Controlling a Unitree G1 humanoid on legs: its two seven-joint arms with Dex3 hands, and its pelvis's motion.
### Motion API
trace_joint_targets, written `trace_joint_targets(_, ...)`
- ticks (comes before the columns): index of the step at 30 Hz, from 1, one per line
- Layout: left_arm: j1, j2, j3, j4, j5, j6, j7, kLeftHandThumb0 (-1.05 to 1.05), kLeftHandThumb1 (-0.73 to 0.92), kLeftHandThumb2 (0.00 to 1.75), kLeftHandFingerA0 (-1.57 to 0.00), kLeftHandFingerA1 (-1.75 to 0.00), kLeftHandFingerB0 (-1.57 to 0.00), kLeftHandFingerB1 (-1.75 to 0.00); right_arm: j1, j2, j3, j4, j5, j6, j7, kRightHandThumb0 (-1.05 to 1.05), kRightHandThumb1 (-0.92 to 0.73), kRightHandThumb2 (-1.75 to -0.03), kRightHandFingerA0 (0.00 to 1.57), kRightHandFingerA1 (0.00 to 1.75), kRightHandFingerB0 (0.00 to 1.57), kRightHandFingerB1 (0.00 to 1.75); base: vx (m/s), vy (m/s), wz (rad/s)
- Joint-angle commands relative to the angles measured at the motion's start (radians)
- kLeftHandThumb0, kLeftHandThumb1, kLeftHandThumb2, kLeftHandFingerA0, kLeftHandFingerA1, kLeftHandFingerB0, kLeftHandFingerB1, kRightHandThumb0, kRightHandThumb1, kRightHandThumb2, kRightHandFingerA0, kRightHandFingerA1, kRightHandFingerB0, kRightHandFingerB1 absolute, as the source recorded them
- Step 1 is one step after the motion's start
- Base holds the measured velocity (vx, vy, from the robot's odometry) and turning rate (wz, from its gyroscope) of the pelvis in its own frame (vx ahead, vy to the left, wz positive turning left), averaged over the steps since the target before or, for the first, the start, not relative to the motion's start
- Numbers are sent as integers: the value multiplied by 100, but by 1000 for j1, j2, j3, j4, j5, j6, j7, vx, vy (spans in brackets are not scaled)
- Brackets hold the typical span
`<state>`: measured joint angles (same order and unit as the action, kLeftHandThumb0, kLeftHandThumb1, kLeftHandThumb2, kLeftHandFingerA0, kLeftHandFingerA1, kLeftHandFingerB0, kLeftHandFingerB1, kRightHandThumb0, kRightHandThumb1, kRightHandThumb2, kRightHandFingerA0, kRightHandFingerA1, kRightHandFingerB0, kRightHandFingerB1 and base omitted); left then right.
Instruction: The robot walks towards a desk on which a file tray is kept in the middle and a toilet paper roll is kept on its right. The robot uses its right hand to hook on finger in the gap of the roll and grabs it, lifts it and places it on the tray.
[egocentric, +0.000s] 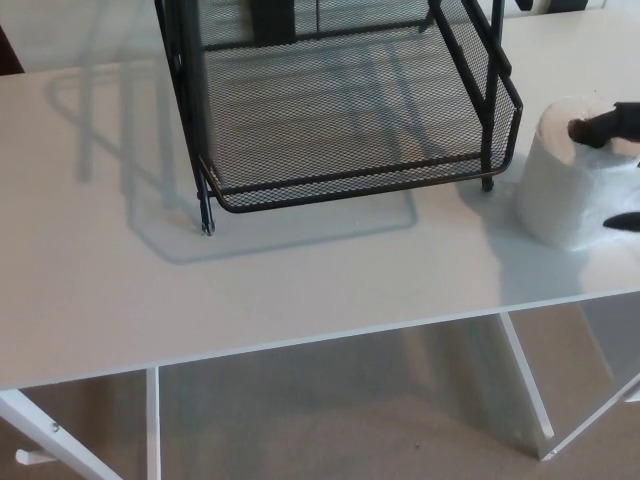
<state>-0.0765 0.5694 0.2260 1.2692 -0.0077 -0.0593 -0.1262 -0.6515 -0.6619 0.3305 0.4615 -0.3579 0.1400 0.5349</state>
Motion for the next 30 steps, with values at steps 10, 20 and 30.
trace_joint_targets(10, -9, 15, -8, 12, 10, 8, 21, -99, 86, 80, -25, -99, -2, -86, 30, 6, 106, 59, -149, -96, -79, -55, -48, -80, 67, 70, 15, 42, 0, 0, 0)
trace_joint_targets(20, -9, 15, -28, 8, 18, 5, 22, -57, 59, 126, -12, -67, 0, -62, 112, 10, 143, 57, -315, -268, -539, -19, -65, -75, 84, 175, 76, 150, 0, 0, 0)
trace_joint_targets(30, -8, 18, -38, 14, 29, -1, 23, -56, 60, 127, -15, -68, 0, -62, 181, 46, 103, 113, -301, -339, -760, -15, -67, -83, 101, 174, 72, 149, 0, 0, 0)
